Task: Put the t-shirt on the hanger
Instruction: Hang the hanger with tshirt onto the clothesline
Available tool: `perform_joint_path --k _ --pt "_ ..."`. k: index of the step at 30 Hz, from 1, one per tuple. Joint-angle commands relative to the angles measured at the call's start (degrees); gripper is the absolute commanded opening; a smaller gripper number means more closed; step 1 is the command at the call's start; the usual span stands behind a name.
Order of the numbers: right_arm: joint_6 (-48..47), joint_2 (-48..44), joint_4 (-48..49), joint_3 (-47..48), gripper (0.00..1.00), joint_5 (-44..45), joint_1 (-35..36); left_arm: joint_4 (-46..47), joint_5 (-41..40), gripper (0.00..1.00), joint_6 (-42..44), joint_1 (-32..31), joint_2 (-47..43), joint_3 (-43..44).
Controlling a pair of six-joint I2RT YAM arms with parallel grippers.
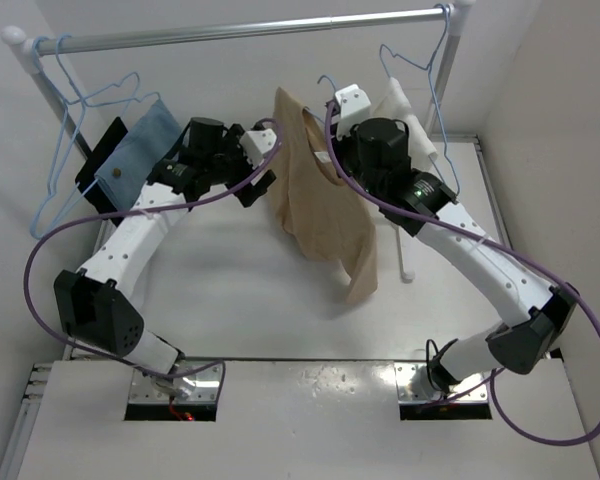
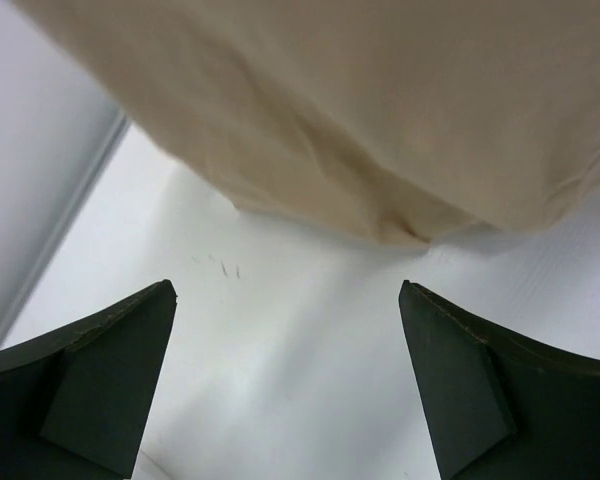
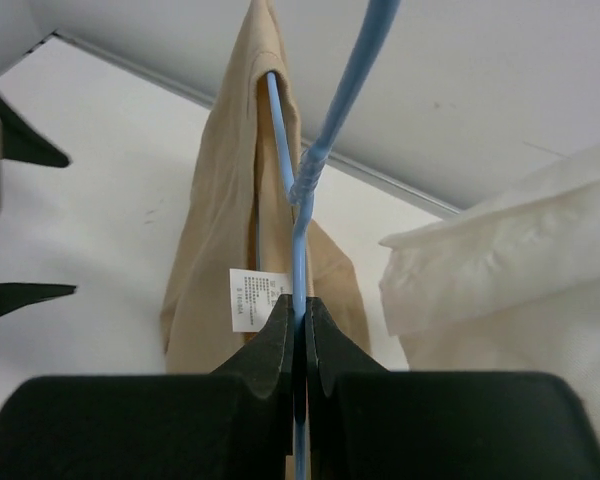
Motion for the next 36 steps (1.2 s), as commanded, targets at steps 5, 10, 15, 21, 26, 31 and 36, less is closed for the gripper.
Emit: perform_joint_path --k 5,10,15,21,26,31,36 --pt "-2.9 -8.1 7.8 -0.9 0.0 7.6 0.3 1.6 -6.1 1.0 -5.4 -0.8 -8.5 -9.3" --pt "-4.9 -9.3 7.8 1.1 0.0 8.9 0.3 1.6 -5.6 1.0 -9.0 -0.8 -14.4 -16.8" --pt "-6.4 -9.8 7.8 3.8 0.0 9.5 0.3 4.7 -3.7 1.0 -12.4 -0.8 -18.4 -23.9" --pt "-15.2 -8.7 11.5 8.5 0.0 16.1 0.3 7.4 -3.1 1.0 -14.3 -0.8 -21.7 -29.8" --pt "-17.1 -9.8 16.1 6.9 0.0 16.3 0.3 8.7 -2.6 1.0 -14.8 -0.3 -23.6 -32.3" --pt "-19.0 -8.6 16.9 8.8 0.0 17.6 -0.2 9.9 -2.6 1.0 -15.4 0.3 -24.1 -33.4" --pt "-22.5 -3.6 16.9 15.8 0.0 22.6 -0.2 10.5 -2.6 1.0 -15.4 0.3 -24.1 -33.9"
